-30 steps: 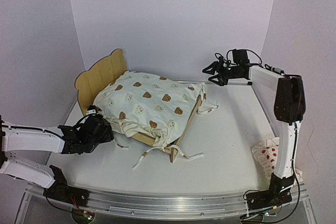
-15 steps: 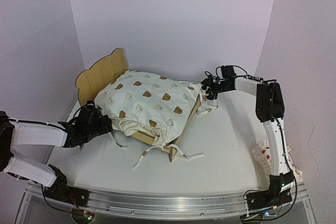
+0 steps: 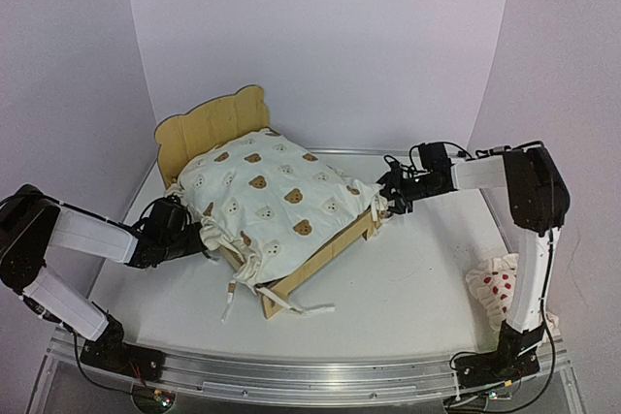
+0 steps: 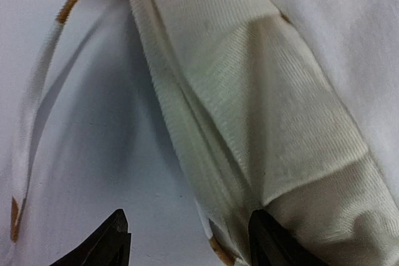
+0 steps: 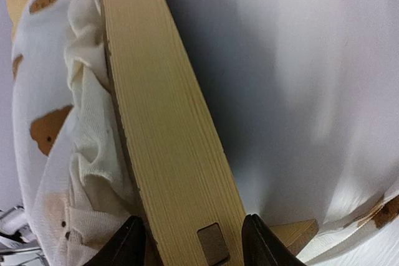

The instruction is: Set up the pet bed

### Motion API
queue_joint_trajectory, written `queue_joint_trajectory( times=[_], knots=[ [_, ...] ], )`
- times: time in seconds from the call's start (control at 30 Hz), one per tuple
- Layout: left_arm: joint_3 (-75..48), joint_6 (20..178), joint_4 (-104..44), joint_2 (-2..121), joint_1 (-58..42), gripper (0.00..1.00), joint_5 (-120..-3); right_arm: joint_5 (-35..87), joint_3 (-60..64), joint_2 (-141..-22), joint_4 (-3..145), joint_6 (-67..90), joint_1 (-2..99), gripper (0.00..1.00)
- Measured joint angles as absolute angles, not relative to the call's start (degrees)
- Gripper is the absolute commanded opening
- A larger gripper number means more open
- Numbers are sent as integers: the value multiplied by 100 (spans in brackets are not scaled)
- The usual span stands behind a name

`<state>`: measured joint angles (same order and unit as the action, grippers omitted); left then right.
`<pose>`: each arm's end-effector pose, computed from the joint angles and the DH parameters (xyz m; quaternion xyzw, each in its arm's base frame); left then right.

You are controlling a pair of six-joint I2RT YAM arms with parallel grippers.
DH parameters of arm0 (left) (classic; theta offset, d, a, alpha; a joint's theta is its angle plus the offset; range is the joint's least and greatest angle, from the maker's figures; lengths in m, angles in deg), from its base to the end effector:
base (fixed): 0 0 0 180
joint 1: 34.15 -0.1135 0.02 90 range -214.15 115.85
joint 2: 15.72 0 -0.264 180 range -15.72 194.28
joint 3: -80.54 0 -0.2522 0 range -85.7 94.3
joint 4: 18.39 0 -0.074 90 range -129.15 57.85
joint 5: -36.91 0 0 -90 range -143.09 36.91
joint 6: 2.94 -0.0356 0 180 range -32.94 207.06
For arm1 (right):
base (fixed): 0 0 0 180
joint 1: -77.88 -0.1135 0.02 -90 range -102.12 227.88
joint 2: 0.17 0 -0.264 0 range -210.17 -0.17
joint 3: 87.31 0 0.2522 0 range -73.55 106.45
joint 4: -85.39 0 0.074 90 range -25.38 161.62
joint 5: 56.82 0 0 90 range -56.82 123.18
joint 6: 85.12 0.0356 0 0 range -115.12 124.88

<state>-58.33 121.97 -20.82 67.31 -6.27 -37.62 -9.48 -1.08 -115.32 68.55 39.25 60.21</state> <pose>0.2282 -0.1100 0.1314 -0.1081 0.9083 -0.0944 0.3929 0.3956 0.1513 0.1587 -0.0102 0.8737 0.4567 0.1674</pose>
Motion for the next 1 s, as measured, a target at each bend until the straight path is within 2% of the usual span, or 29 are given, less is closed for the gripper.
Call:
queue_joint_trajectory(
  times=[0.23,0.47,0.73,1.0],
  knots=[
    [-5837,11860,-2074,6733,-933,64,-3682,611,-1696,-10037,6906,3910,4615,54],
    [-5605,11241,-1648,7246,-1086,59,-4265,2139,-1968,-9510,6597,4102,3791,54],
    [-4511,10263,-1702,8214,-1273,57,-4946,2923,-1876,-9182,5489,4455,2942,54],
    [-3323,9378,-2167,8993,-1255,59,-5426,2898,-1829,-9046,4777,4769,2051,54]
  ],
)
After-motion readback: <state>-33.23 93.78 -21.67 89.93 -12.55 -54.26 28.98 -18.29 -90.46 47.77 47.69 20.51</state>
